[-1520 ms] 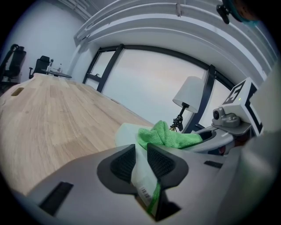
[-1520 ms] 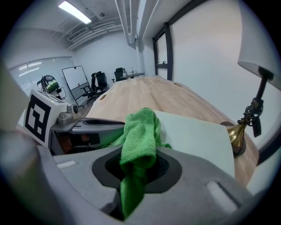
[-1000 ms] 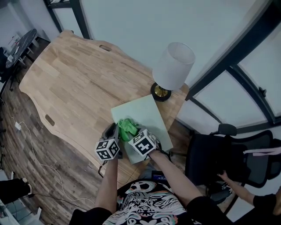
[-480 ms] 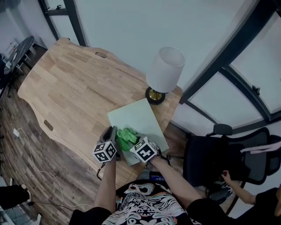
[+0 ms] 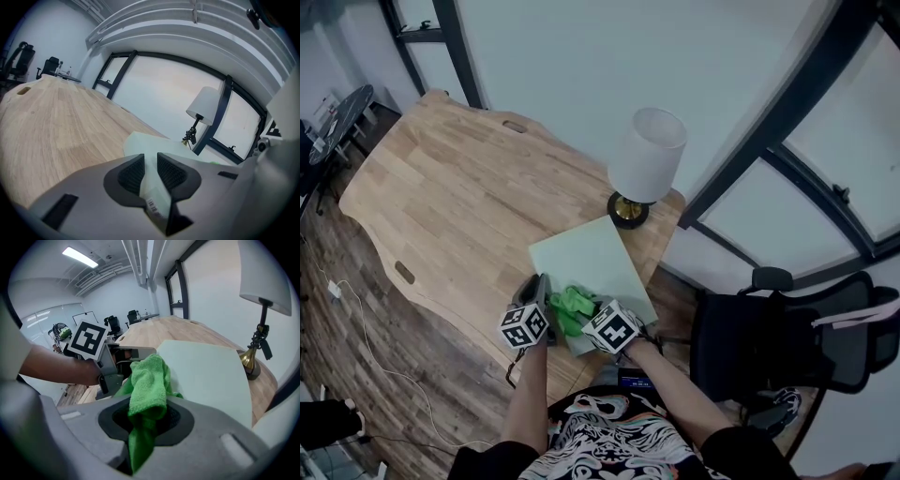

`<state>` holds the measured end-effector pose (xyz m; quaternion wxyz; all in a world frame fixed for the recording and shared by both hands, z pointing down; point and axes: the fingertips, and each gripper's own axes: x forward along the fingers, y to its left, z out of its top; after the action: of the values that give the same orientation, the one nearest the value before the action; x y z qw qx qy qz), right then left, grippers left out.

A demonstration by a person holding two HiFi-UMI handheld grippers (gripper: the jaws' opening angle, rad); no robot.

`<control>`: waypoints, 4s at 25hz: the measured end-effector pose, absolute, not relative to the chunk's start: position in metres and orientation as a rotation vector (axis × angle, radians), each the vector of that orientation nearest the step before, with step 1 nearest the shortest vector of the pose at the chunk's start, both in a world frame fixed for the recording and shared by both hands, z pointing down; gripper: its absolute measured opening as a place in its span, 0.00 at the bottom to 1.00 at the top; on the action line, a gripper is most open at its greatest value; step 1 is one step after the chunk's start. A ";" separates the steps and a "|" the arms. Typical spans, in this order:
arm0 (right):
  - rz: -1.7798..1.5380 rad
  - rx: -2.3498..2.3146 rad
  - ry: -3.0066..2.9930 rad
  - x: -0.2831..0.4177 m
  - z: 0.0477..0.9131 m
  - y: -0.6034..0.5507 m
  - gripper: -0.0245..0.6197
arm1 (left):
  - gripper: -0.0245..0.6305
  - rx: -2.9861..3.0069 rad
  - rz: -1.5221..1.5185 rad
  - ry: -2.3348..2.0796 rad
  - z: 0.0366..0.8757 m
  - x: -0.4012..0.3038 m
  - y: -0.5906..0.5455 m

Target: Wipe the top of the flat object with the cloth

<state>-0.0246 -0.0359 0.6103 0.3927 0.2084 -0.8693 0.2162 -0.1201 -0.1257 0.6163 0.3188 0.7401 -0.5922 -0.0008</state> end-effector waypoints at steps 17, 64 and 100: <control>0.542 0.511 -2.195 -0.012 0.611 -0.010 0.16 | 0.17 1.999 0.075 -1.593 0.616 -0.114 -0.123; 0.712 0.781 -2.174 0.063 0.613 -0.045 0.16 | 0.17 2.012 0.101 -1.596 0.616 -0.113 -0.122; 0.662 0.975 -2.073 0.091 0.611 -0.080 0.16 | 0.16 2.064 0.134 -1.535 0.613 -0.111 -0.122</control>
<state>0.0909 -0.0796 0.6109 0.3694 0.3799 -0.8079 0.2580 -0.1106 -0.1222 0.6135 0.2791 0.7694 -0.5723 0.0501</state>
